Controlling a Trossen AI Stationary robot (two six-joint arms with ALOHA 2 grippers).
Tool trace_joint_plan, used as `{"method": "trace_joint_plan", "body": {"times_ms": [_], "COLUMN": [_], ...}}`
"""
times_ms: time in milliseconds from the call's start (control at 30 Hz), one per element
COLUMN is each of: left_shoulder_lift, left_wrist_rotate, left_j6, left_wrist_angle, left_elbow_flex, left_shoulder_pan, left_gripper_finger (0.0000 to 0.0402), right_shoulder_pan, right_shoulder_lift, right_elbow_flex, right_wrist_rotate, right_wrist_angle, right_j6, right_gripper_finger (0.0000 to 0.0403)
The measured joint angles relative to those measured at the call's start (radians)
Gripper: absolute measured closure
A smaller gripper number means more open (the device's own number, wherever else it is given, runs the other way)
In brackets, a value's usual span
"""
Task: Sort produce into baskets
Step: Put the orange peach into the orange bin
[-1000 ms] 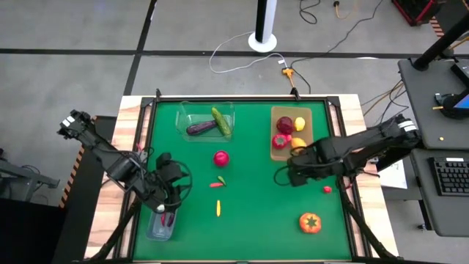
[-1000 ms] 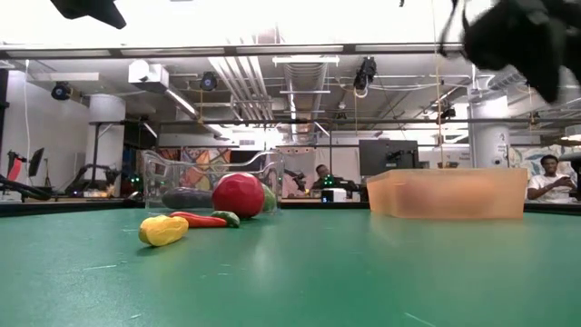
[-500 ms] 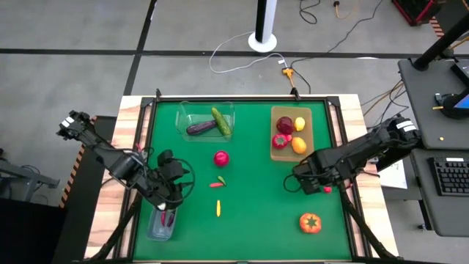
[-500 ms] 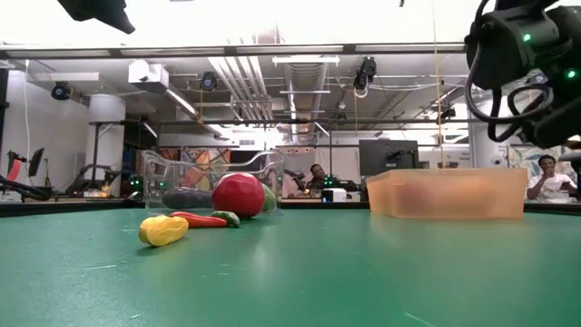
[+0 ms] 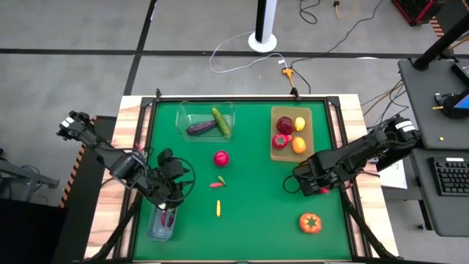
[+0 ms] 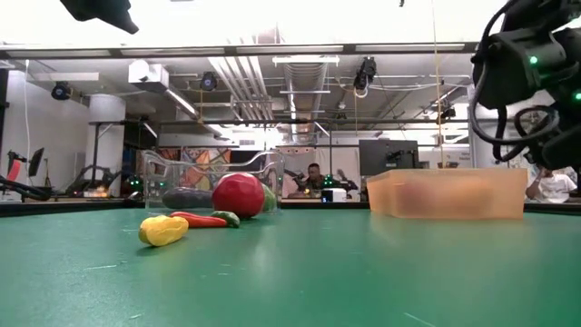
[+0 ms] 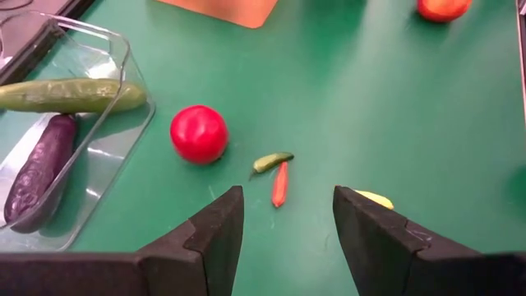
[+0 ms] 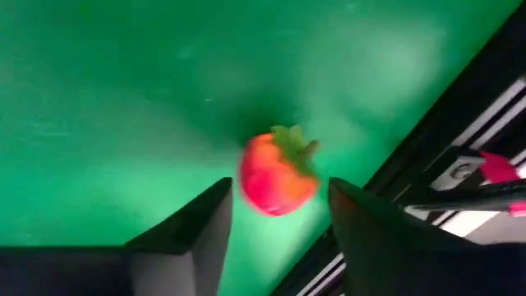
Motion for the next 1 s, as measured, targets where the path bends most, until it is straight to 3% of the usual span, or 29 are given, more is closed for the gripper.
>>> {"method": "trace_joint_plan", "body": {"times_ms": [300, 600, 767, 1000], "left_shoulder_lift": [0.000, 0.001, 0.030, 0.108], "left_wrist_rotate": [-0.012, -0.038, -0.064, -0.064], "left_j6": [0.021, 0.050, 0.045, 0.049], "left_wrist_angle": [0.009, 0.011, 0.044, 0.162], "left_elbow_flex": [0.000, 0.000, 0.000, 0.000], "left_shoulder_pan": [0.001, 0.003, 0.004, 0.006], "left_gripper_finger": [0.0230, 0.0230, 0.0230, 0.0230], "right_shoulder_pan": [0.000, -0.001, -0.012, -0.112], "right_shoulder_lift": [0.010, -0.007, -0.033, -0.032], "right_elbow_flex": [-0.014, 0.078, 0.271, 0.491], "right_wrist_rotate": [-0.004, 0.020, 0.193, 0.610], "right_wrist_angle": [0.034, 0.035, 0.019, -0.163], "right_j6": [-0.001, 0.036, 0.052, -0.023], "right_gripper_finger": [0.0335, 0.0343, 0.0343, 0.0343]}}
